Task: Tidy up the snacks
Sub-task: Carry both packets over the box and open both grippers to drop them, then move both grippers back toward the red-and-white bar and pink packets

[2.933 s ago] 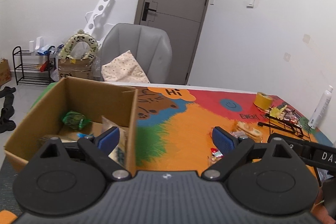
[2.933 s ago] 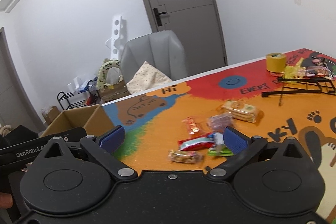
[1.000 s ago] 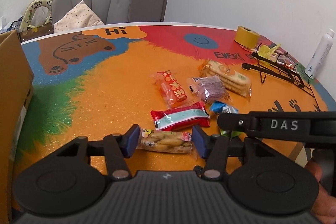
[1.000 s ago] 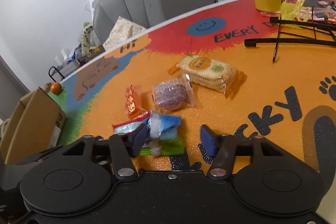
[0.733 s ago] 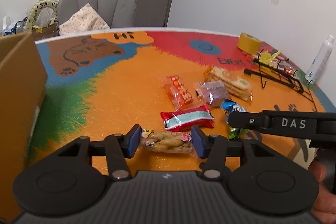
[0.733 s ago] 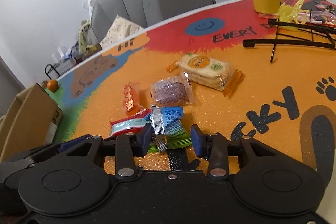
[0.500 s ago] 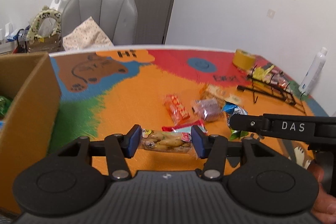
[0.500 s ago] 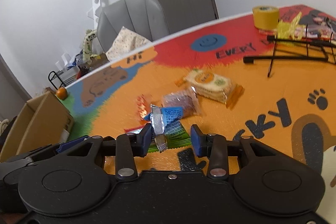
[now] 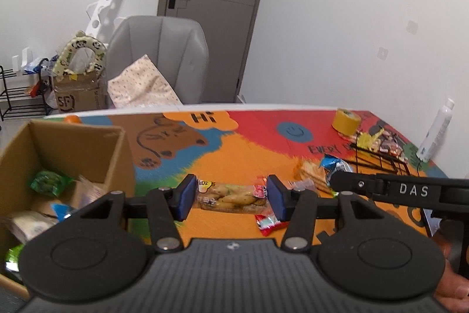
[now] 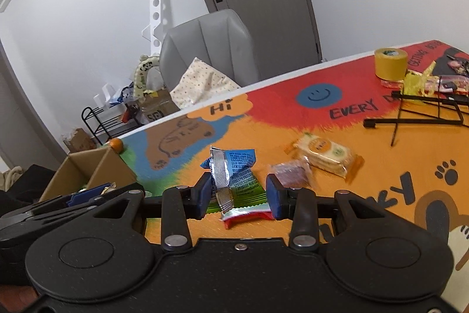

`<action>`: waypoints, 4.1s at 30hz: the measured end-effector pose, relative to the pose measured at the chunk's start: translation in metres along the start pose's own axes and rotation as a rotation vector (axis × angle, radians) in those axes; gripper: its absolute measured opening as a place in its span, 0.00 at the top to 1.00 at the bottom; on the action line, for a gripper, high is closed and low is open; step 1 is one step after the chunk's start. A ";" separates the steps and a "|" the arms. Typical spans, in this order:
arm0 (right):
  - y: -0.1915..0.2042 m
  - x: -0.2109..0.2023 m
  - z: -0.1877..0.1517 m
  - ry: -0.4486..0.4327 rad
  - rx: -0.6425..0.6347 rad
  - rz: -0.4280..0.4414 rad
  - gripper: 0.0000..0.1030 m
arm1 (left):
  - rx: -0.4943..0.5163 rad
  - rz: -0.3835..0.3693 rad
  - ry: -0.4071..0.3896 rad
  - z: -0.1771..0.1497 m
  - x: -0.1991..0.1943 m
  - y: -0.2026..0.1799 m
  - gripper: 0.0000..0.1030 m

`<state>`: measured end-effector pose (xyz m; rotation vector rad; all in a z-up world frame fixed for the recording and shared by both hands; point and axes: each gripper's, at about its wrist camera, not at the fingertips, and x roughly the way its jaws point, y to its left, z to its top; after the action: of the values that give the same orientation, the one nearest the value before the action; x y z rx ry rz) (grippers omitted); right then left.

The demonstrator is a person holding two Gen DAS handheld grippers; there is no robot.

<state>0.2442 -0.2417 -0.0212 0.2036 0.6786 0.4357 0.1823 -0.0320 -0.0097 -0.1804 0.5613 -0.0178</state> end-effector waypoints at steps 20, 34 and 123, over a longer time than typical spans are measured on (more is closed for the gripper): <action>0.076 0.016 0.011 0.001 -0.092 0.118 0.64 | -0.087 0.100 -0.060 0.019 -0.042 0.081 0.50; 0.139 0.042 0.006 0.027 -0.166 0.197 0.64 | -0.168 0.173 -0.067 0.011 -0.057 0.142 0.50; -0.044 0.015 -0.008 -0.039 0.101 -0.016 0.00 | -0.026 0.023 0.068 -0.001 0.036 -0.005 0.10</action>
<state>0.2635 -0.2740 -0.0501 0.3014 0.6642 0.3818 0.2123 -0.0392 -0.0289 -0.1997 0.6311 0.0056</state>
